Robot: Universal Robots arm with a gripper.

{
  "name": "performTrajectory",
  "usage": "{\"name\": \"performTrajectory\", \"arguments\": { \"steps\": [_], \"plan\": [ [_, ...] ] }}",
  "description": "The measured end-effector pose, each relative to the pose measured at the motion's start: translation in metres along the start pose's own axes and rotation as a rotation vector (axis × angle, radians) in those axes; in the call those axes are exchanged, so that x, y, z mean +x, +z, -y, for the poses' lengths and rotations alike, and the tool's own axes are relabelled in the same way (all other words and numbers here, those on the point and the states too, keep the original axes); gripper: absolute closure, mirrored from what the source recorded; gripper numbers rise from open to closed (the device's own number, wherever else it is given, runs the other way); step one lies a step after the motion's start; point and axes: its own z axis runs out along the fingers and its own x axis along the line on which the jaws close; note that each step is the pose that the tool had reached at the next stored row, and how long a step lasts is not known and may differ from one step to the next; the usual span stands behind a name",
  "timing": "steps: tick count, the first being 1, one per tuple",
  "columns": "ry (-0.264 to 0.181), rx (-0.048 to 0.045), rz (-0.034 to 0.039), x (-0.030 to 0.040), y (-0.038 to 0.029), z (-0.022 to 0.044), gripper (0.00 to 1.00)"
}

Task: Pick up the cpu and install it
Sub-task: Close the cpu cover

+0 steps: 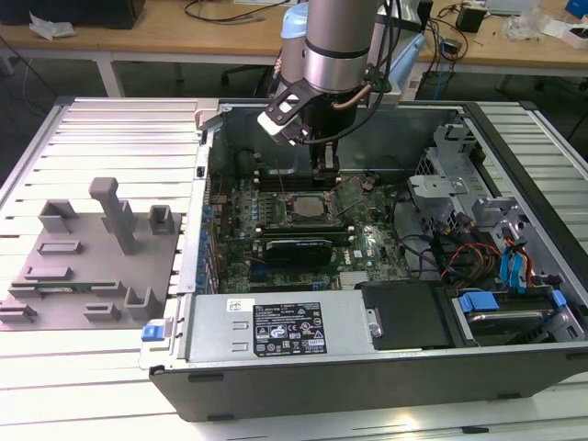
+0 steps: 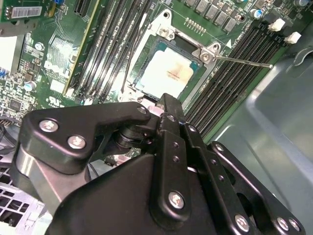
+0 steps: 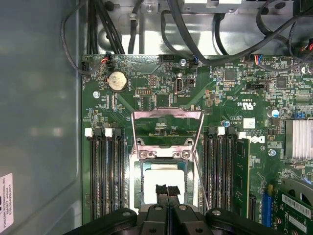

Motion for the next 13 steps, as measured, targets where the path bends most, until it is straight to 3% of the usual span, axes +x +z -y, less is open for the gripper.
{"name": "performTrajectory", "arguments": {
  "steps": [10,13],
  "plan": [
    [0.0,0.0001,0.0001,0.0,-0.0004,-0.0052,0.89],
    [0.0,0.0001,0.0004,0.0001,-0.0077,-0.0053,0.89]
  ]
}}
